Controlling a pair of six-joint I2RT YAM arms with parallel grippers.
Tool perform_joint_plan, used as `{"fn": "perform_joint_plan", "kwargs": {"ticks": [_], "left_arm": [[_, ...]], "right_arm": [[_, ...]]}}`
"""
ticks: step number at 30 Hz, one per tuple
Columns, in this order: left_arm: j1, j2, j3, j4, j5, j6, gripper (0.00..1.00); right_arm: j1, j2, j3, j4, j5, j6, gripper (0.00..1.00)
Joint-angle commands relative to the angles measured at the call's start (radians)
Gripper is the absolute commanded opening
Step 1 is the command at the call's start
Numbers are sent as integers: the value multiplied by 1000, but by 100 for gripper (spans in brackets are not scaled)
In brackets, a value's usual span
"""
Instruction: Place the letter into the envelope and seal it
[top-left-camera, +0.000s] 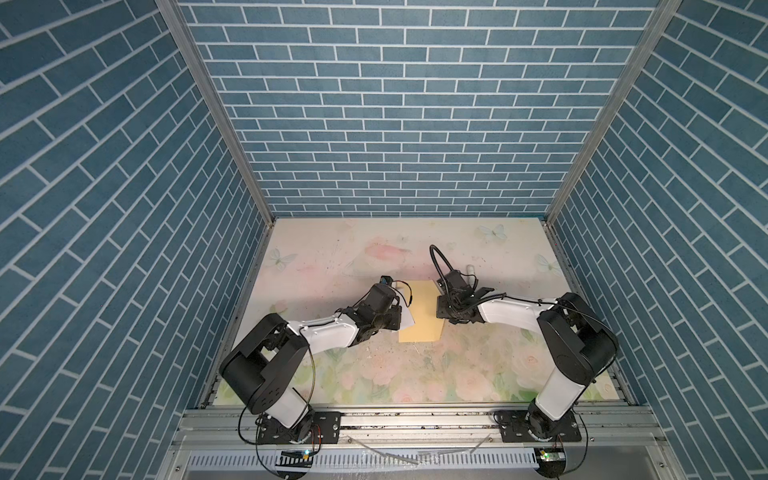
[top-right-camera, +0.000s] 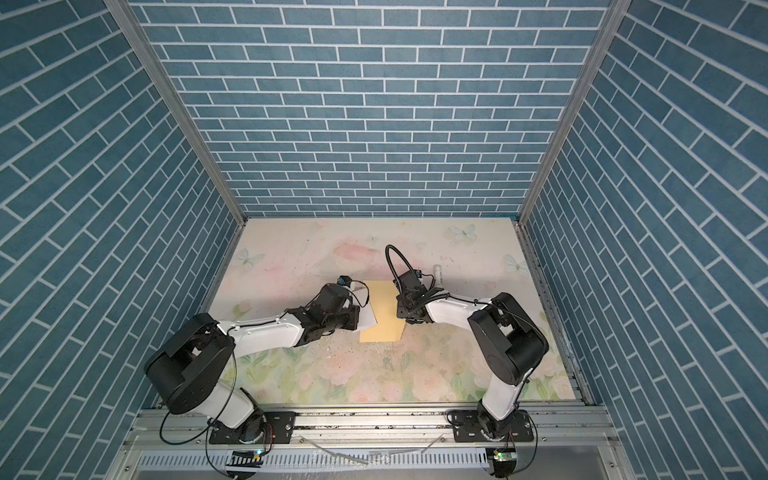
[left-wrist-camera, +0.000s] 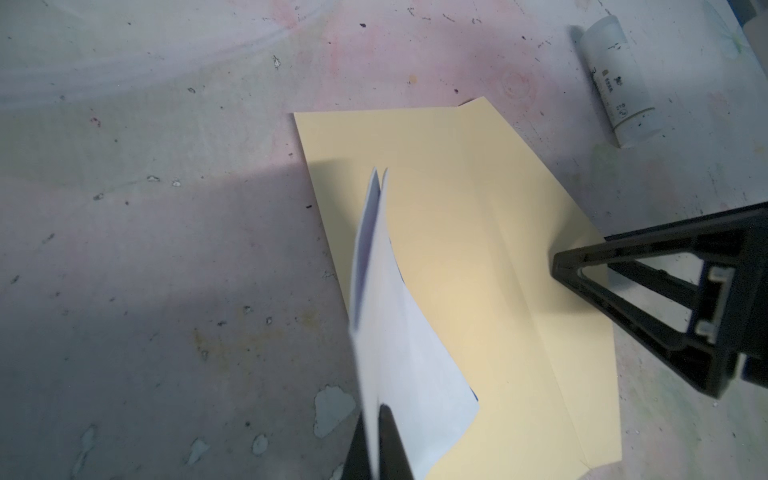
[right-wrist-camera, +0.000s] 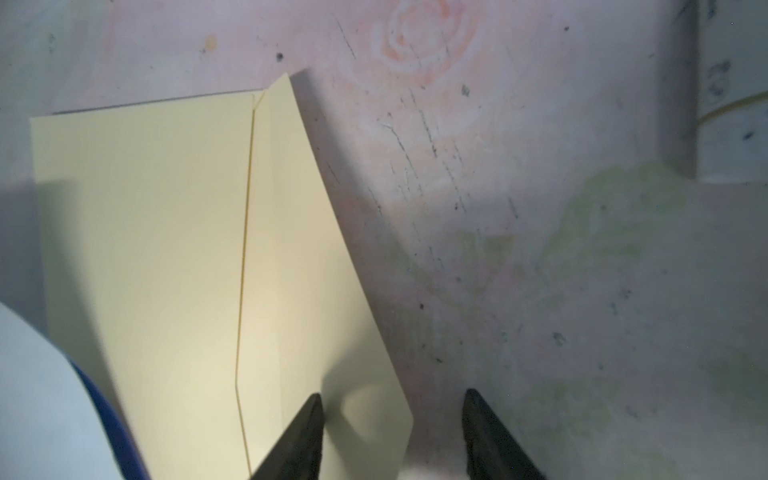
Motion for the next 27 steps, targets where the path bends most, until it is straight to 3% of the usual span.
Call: {"fn": "perform_joint_plan", "kwargs": {"ticks": [1, 9, 17, 27], "left_arm": [[-7, 11, 17, -12, -18, 15, 0], [-8, 20, 18, -4, -16, 12, 0], [-10, 9, 20, -4, -14, 11, 0], [-10, -114, 32, -8, 20, -12, 0]], "right_arm": [[6, 29, 39, -125, 61, -34, 59], [14, 93, 106, -223, 84, -76, 75], [17, 130, 137, -251, 75, -104, 80], [16, -97, 92, -87, 31, -194, 84]]}}
